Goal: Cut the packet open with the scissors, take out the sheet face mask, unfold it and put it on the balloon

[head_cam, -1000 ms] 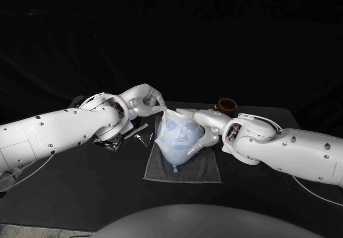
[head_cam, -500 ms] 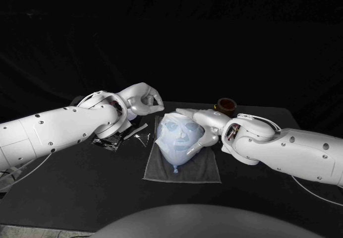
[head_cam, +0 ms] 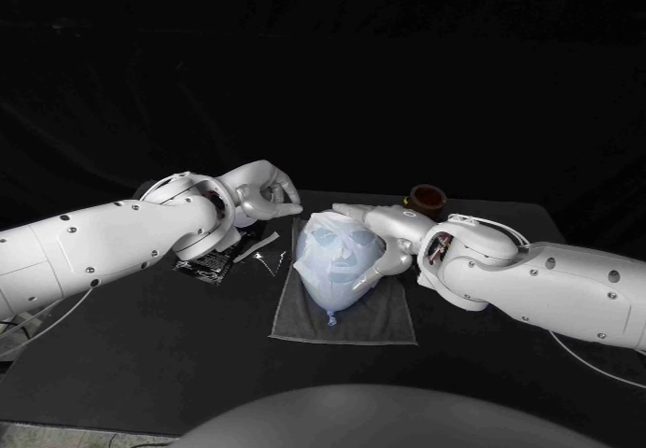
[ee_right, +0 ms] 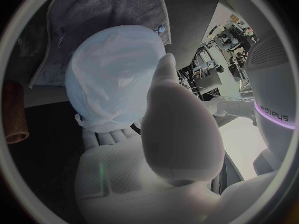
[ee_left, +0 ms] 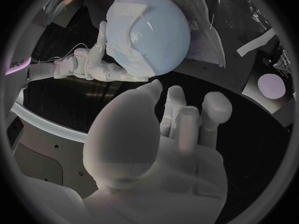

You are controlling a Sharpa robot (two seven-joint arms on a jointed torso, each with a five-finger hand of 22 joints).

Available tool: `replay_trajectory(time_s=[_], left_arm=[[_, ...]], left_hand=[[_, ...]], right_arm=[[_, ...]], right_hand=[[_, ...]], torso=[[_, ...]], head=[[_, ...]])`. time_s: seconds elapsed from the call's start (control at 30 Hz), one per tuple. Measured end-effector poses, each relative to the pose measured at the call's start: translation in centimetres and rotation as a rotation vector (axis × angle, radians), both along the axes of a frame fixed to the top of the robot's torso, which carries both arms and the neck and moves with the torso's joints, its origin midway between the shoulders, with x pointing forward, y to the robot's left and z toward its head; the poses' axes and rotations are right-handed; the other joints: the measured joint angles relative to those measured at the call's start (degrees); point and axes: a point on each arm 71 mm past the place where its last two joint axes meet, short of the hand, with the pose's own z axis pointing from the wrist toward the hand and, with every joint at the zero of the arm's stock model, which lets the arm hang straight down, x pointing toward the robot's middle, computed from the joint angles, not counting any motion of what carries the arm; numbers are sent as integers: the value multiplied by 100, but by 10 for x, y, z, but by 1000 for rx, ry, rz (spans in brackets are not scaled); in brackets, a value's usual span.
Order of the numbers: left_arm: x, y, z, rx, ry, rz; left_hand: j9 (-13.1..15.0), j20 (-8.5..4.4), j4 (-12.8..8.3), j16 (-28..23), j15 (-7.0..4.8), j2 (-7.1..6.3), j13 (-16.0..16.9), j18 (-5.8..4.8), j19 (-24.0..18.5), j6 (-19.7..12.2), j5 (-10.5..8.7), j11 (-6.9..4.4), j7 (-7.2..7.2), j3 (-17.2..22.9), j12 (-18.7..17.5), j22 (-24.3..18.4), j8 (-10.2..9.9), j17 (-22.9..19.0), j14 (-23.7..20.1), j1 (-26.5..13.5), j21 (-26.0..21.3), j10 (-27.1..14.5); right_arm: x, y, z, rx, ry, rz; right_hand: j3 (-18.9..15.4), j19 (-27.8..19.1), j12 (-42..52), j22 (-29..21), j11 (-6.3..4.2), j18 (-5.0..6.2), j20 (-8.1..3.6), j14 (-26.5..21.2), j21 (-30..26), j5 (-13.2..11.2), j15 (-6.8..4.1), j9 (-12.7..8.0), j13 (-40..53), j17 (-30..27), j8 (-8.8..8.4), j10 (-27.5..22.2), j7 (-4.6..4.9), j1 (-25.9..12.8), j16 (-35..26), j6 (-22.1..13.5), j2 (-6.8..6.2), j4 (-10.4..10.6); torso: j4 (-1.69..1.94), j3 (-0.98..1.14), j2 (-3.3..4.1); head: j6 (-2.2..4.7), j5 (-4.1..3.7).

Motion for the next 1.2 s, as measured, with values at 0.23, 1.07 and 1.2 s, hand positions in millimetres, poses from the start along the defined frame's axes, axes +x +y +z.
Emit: replay_trajectory(time_s=[0.23, 1.07, 1.2], left_arm=[[-12, 10, -1, -65, 40, 29], [-63, 9, -50, -84, 121, -37], [-65, 6, -52, -82, 114, -47]], left_hand=[[61, 47, 16, -779, 81, -36, -453, 306, -951, -139, 0, 61, 59, -1208, -559, -1462, 139, -1227, -547, -661, -1054, -315], [809, 41, 12, -870, 96, 219, -597, 351, -1124, -735, 0, 23, -38, -2991, 10, -2041, 1964, -1531, -820, 438, -1640, -622], [852, 41, 19, -857, 96, 258, -570, 349, -1124, -780, 0, 3, -45, -3089, 129, -2071, 2103, -1556, -820, 55, -1640, -643]], right_arm=[[1, 0, 0, -1, -1, -5], [1, -2, -3, -5, 4, -14], [0, -2, -3, -4, 6, -15]], right_hand=[[10, 0, 0, 0, 0, 0, 0, 21, 21, 0, 21, 3, 5, 0, 0, 0, -18, 0, -1, 19, 0, -10], [47, 21, 18, 7, 0, 0, -21, 20, 21, 0, 21, 21, 2, 3, 22, 40, -17, -1, -3, 58, 0, -16], [47, 21, 17, 7, 0, 0, -21, 20, 21, 0, 21, 21, 5, 3, 22, 39, -17, -1, -3, 58, 0, -15]], torso=[[1, 1, -1], [4, -2, 1], [-3, -5, -2]], head=[[0, 4], [0, 60], [0, 53]])
